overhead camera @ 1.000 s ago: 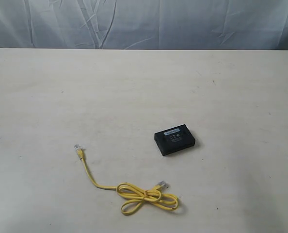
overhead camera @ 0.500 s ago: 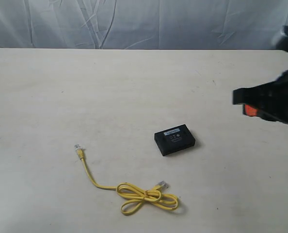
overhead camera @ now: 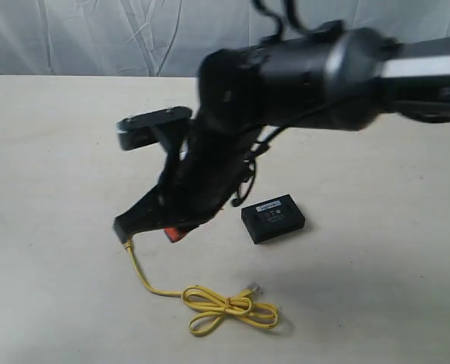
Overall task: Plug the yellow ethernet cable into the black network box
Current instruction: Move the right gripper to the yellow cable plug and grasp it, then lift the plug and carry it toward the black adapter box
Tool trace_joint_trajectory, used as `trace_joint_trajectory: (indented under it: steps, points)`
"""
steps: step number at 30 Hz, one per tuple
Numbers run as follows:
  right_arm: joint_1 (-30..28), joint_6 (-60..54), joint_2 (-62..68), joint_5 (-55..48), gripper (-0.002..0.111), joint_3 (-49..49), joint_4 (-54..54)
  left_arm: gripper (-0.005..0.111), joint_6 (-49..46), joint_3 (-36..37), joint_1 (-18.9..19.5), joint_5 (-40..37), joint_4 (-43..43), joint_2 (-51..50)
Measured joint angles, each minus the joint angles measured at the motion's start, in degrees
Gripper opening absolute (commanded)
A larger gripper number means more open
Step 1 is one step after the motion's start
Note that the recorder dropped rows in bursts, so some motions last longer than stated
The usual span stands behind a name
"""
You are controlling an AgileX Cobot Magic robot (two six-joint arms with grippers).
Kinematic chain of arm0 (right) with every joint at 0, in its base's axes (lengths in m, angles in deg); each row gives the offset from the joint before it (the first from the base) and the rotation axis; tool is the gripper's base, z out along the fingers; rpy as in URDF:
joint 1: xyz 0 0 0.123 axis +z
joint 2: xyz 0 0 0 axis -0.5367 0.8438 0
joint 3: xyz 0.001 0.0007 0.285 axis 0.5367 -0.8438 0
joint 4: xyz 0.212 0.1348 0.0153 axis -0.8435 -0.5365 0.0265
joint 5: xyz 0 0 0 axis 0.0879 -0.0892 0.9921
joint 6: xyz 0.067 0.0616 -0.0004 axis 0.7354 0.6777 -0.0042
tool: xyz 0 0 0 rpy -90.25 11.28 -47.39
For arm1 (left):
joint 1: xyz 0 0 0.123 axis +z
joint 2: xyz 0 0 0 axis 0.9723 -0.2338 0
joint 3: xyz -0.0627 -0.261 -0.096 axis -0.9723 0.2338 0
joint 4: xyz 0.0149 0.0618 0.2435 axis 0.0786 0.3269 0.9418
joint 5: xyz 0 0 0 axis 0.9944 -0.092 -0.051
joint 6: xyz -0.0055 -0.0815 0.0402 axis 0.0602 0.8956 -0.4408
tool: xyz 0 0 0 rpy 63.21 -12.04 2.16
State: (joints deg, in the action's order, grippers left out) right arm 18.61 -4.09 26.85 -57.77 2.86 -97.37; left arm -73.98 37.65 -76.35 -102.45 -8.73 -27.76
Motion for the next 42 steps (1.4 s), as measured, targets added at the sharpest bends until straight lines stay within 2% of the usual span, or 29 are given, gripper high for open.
trace_joint_trajectory:
  steps: [4, 7, 8, 10, 11, 12, 16, 25, 27, 29, 30, 42]
  points:
    - [5.84, 8.58, 12.16, -4.67, -0.001, 13.39, 8.49, 0.0, 0.0, 0.0, 0.0, 0.0, 0.0, 0.0]
    - [6.67, 10.76, 16.44, -5.38, 0.002, 18.76, 9.14, 0.0, 0.0, 0.0, 0.0, 0.0, 0.0, 0.0]
    - [6.67, 11.32, 17.51, -5.26, 0.007, 19.55, 9.41, 0.0, 0.0, 0.0, 0.0, 0.0, 0.0, 0.0]
    - [6.67, 12.14, 18.58, -4.83, 0.026, 19.95, 9.49, 0.0, 0.0, 0.0, 0.0, 0.0, 0.0, 0.0]
    - [6.67, 12.57, 19.03, -4.48, 0.033, 19.95, 9.64, 0.0, 0.0, 0.0, 0.0, 0.0, 0.0, 0.0]
    - [6.67, 12.81, 19.43, -3.89, 0.034, 19.95, 9.75, 0.0, 0.0, 0.0, 0.0, 0.0, 0.0, 0.0]
    - [6.67, 14.45, 20.55, -1.45, 0.03, 19.95, 10.16, 0.0, 0.0, 0.0, 0.0, 0.0, 0.0, 0.0]
    - [6.67, 16.56, 22.38, -0.3, 0.028, 20.03, 11.34, 0.0, 0.0, 0.0, 0.0, 0.0, 0.0, 0.0]
    - [6.67, 16.65, 22.48, -0.42, 0.019, 20.03, 11.34, 0.0, 0.0, 0.0, 0.0, 0.0, 0.0, 0.0]
    - [6.67, 16.65, 22.62, -1.16, 0.002, 20.03, 11.44, 0.0, 0.0, 0.0, 0.0, 0.0, 0.0, 0.0]
    - [6.67, 16.65, 22.61, -1.46, 0.0, 20.15, 11.81, 0.0, 0.0, 0.0, 0.0, 0.0, 0.0, 0.0]
    - [5.99, 12.66, 17.55, -10.16, 0.0, 20.31, 13.72, 0.0, 0.0, 0.0, 0.0, 0.0, 0.0, 0.0]
